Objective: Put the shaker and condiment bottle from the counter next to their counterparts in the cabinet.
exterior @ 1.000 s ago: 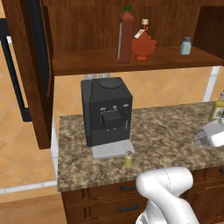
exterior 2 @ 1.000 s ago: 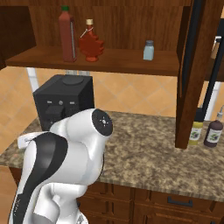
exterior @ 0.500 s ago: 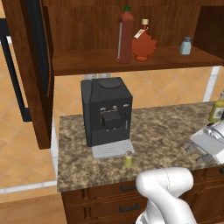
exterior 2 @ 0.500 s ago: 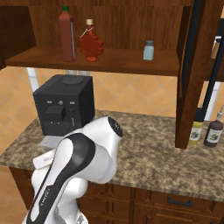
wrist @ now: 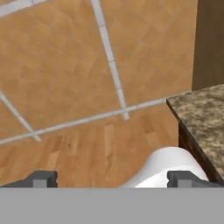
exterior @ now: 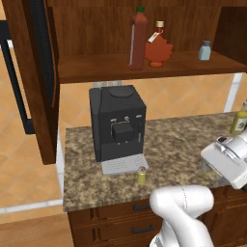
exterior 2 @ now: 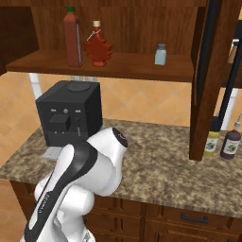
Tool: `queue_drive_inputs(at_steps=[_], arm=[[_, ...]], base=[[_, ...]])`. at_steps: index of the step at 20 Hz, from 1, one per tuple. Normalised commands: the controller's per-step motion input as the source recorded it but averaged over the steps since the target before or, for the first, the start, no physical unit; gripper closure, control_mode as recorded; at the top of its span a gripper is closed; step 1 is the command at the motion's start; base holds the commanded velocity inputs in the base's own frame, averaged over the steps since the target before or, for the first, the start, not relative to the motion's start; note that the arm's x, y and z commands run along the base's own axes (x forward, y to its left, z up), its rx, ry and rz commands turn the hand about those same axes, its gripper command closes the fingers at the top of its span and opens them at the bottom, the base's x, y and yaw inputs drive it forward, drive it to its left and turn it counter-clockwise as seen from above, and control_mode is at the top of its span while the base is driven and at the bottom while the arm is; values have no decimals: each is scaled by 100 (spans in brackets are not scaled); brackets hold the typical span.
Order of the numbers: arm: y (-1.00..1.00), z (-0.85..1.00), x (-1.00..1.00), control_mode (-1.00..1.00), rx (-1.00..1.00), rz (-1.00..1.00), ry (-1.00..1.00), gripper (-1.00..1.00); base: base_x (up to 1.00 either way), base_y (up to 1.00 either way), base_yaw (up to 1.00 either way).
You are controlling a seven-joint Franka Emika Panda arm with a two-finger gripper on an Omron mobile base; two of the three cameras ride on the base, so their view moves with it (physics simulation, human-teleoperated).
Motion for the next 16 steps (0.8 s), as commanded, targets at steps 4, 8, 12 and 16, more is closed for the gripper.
queue_drive_inputs(at_steps=[4, 8, 12, 16], arm=[[24, -51, 31, -100, 1, -3, -16, -100], [3, -52, 40, -100, 0, 1, -11, -100], [0, -51, 51, -100, 3, 2, -9, -100], [0, -45, 35, -100, 8, 1, -12, -100]], base=[[0, 0, 0], [0, 0, 0], [0, 0, 0], [0, 0, 0]])
